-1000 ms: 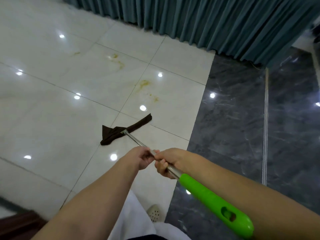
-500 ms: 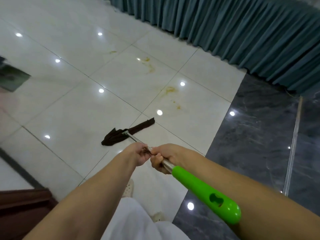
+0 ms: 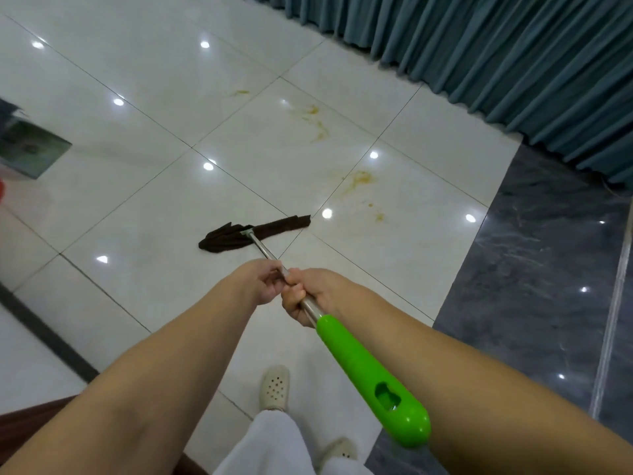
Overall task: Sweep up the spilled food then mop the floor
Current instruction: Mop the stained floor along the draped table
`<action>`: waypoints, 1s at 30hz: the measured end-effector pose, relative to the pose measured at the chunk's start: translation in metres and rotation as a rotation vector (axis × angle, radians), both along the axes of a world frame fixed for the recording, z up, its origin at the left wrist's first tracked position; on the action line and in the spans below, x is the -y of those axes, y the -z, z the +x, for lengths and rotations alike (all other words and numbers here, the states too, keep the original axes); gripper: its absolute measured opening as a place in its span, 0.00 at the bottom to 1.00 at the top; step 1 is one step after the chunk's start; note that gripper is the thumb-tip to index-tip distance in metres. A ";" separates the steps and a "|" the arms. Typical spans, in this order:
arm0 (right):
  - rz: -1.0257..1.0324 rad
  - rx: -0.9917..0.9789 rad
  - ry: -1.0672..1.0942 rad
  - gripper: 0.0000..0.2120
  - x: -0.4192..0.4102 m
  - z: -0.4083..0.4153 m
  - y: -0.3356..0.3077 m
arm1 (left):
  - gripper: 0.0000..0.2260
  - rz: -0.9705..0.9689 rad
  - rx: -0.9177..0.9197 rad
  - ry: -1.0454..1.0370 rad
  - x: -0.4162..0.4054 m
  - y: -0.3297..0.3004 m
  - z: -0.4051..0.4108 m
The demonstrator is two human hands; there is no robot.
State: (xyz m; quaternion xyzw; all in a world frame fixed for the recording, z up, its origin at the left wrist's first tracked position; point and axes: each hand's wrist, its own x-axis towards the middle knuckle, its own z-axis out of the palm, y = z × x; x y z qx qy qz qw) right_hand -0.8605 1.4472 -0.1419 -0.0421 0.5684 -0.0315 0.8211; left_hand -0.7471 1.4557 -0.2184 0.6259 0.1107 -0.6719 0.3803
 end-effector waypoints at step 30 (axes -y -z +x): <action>0.001 -0.006 0.272 0.16 0.019 -0.128 0.006 | 0.07 0.064 -0.190 0.139 0.052 0.010 -0.124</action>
